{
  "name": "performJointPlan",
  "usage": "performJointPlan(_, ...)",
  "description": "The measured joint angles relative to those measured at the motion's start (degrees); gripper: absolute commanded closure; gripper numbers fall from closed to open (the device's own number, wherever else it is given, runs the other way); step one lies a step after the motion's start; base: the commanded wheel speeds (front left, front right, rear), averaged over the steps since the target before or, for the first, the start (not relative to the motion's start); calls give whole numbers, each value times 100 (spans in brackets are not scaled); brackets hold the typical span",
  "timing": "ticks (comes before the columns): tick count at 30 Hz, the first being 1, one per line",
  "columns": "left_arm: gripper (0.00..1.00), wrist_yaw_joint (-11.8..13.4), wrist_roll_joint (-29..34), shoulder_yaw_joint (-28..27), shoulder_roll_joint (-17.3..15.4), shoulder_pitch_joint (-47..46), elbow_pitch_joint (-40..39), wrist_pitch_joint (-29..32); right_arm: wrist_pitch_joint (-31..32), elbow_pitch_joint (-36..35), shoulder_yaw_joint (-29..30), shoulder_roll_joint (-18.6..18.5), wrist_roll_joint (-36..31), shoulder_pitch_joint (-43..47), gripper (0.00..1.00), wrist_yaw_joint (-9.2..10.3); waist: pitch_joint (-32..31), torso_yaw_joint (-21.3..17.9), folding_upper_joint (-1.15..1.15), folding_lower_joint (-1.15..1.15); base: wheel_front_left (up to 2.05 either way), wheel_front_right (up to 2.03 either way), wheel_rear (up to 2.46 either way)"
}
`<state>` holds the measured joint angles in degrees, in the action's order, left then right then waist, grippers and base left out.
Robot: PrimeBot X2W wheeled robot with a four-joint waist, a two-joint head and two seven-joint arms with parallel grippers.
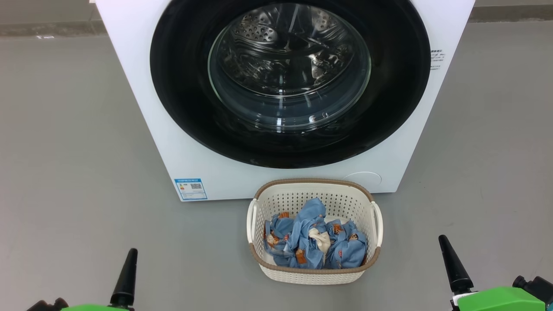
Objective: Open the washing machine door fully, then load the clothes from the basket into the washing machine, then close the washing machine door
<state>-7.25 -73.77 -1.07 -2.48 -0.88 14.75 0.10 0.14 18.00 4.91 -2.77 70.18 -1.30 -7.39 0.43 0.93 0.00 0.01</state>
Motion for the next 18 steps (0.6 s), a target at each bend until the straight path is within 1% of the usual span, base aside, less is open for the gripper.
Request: performJointPlan(18, 0, -1, 1138, 89, -66, 91, -134, -272, -282, -11, -73, -56, -1066, 0, 0, 0, 15, 15, 0, 0, 0, 0, 0)
